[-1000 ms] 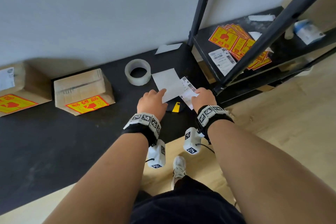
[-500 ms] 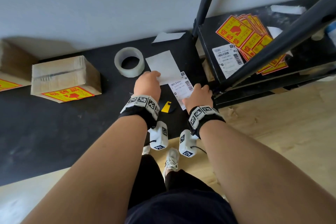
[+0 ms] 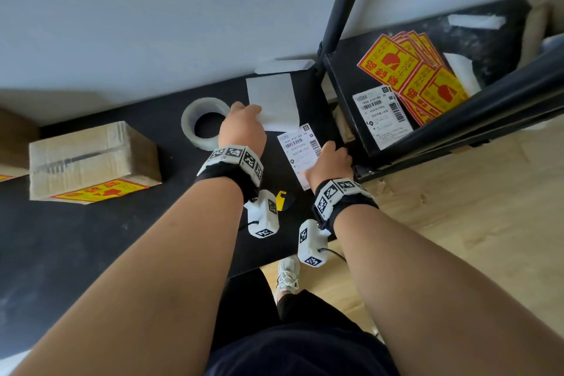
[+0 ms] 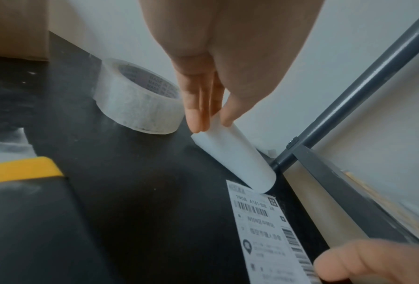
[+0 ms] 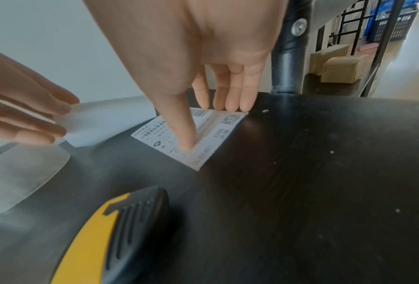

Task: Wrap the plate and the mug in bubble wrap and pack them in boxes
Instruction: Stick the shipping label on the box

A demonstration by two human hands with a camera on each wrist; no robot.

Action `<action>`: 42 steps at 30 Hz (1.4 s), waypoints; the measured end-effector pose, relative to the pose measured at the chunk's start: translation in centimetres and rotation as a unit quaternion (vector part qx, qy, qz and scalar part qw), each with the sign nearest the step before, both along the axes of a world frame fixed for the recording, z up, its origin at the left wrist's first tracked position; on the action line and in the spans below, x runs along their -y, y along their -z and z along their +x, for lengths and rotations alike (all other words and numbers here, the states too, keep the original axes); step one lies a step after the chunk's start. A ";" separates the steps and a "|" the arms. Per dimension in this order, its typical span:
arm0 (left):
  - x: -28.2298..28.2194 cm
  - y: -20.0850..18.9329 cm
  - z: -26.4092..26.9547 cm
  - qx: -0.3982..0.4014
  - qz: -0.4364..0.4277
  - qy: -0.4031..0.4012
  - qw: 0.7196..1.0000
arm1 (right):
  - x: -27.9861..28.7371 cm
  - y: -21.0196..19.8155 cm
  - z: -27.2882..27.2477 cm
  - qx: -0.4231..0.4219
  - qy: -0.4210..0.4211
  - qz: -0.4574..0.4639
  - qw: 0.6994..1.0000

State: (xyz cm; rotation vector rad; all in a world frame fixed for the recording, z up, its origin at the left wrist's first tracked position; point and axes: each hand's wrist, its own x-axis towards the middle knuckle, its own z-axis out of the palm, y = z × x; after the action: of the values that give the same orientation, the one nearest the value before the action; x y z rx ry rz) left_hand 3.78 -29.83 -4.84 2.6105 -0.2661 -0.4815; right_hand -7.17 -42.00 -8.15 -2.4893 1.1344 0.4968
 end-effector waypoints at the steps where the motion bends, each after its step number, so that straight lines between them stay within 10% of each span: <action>1: -0.2 0.1 -0.2 0.005 -0.001 0.003 1.000 | 0.0 0.0 0.1 -0.002 0.006 0.002 1.000; 19: -1.2 -1.9 -5.7 0.020 -0.060 -0.019 0.998 | 0.4 -4.3 -2.5 0.113 0.058 0.065 0.990; 28: -1.9 -4.9 -8.7 -0.080 -0.164 -0.073 0.981 | 0.1 -9.3 -2.7 0.281 0.071 0.237 0.927; 42: -10.0 -8.2 -6.9 -0.011 -0.264 -0.154 0.952 | -6.3 -12.3 -0.9 0.215 0.013 0.367 0.905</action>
State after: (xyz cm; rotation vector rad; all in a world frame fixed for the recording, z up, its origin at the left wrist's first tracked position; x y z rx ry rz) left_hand -3.11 -19.80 3.38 2.0699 0.0259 -0.2785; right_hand -8.06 -35.72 4.11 -1.7885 0.6358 0.2697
